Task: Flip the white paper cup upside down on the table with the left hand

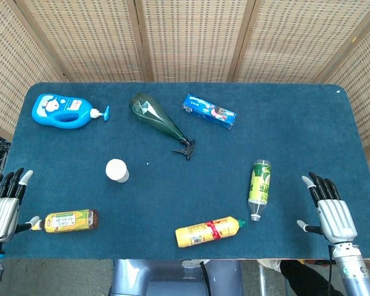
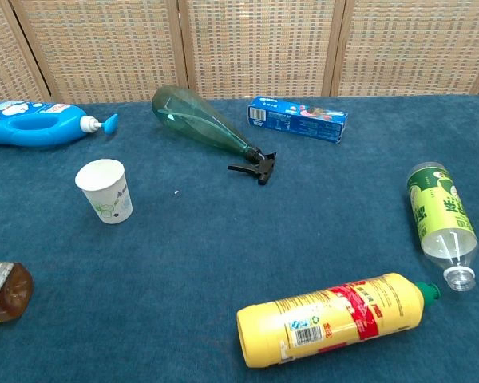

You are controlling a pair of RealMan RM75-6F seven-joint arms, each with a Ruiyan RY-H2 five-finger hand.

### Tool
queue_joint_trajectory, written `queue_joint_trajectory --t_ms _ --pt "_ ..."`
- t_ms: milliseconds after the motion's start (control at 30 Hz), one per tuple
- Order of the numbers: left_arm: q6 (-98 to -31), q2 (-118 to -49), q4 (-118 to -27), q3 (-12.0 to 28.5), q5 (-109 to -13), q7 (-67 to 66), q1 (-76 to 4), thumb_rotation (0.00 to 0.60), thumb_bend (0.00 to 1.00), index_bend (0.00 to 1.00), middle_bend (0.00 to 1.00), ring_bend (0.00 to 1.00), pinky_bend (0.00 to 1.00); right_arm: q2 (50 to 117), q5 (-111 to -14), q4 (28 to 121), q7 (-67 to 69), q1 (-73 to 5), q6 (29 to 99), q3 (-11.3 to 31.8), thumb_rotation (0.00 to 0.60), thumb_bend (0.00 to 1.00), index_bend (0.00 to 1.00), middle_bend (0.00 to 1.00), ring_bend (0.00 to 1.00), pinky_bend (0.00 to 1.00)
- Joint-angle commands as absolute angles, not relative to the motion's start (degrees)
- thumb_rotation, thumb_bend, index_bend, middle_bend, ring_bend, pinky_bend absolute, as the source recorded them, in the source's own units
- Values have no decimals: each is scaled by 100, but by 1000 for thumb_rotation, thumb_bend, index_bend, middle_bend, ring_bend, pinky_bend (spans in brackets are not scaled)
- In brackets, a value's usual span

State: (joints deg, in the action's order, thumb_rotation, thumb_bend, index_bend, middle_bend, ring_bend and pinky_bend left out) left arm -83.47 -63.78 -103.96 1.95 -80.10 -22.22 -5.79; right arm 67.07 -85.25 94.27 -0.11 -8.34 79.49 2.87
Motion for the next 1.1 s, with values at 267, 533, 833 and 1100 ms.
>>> queue_joint_trajectory --t_ms 267,533,833,1100 --pt "-8343 -6392 -10383 169 -8048 -2230 -581 600 133 0 0 0 0 6694 -8578 9458 0 -824 7966 258 600 93 0 0 0 0" --pt "-8299 -6411 -10365 160 -8068 -2238 -608 600 133 0 0 0 0 6691 -8519 9433 41 -832 7928 278 600 93 0 0 0 0" --pt "-8285 -6406 -10428 191 -8074 -2258 -645 600 133 0 0 0 0 6678 -8525 9434 91 -828 7948 289 600 93 0 0 0 0" --pt "-7721 -6152 -10695 531 -7713 -2503 -1133 600 136 4 0 0 0 6661 -8482 9438 124 -844 7890 295 600 92 0 0 0 0"
